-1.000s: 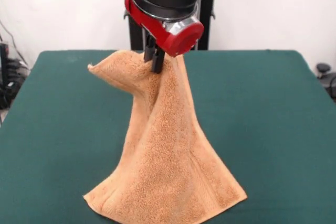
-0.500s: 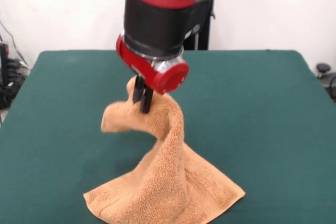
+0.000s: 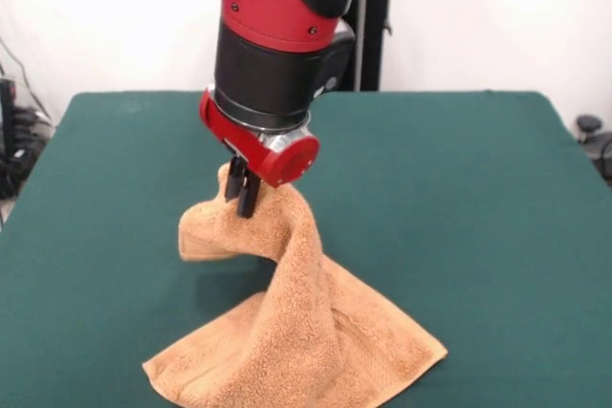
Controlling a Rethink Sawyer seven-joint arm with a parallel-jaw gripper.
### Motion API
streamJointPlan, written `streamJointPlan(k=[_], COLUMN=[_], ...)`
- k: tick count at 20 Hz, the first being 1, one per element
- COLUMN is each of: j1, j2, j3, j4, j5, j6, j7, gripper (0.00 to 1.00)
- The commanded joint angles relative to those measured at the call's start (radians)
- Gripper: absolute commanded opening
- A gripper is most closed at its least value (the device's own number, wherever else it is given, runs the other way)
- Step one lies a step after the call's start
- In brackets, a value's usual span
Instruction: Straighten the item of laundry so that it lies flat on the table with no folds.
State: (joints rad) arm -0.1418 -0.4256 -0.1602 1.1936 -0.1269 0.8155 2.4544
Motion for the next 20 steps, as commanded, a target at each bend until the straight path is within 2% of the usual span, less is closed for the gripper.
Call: streamJointPlan(k=[1,6,9,14,20], j1=[0.089,0.144,0.179,0.202,0.147], j2=[0.002,-0.029,-0.038,-0.023,-0.023], j3=[0.043,0.006,-0.016,-0.016,0.016], j4=[0.130,0.081,0.063,0.061,0.145], j5=[-0.023,0.004,0.018,0.038,0.062], j6=[0.092,0.256,0.308,0.293,0.183], j7=[0.026,0.076,0.122,0.179,0.128], gripper=[0.00,0.00,0.00,0.00,0.00])
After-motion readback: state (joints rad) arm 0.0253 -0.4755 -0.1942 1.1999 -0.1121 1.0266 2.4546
